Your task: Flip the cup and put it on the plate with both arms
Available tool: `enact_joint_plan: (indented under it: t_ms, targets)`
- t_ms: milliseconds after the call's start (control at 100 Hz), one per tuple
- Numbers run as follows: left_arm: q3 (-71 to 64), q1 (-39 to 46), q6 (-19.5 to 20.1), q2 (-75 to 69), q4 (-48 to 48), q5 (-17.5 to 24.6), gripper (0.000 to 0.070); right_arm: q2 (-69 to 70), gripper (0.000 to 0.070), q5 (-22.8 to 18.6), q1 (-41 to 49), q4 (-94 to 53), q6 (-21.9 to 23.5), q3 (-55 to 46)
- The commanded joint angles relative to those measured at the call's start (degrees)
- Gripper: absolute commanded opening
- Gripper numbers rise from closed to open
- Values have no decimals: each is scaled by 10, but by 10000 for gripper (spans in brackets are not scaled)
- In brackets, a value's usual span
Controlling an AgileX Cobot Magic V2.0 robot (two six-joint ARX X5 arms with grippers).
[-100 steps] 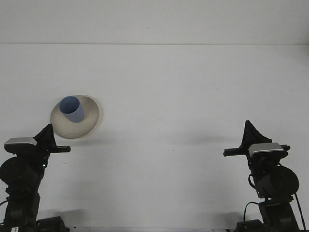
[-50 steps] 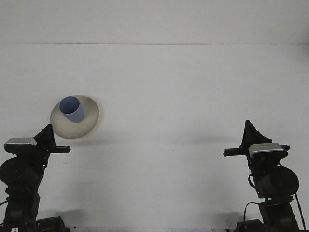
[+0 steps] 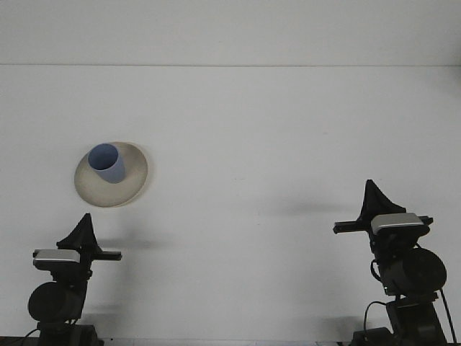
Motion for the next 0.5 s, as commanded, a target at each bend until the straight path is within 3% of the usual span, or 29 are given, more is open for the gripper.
enact_joint_plan:
  t_ms: [0, 300, 490]
  targets:
    - [-7, 0, -8, -26, -1, 10, 15, 2, 0, 2, 0, 6, 6, 3]
    - [-52, 0, -57, -45, 7, 11, 15, 2, 0, 2, 0, 11, 6, 3]
    - [-52, 0, -63, -44, 8, 10, 15, 2, 0, 2, 0, 10, 6, 3]
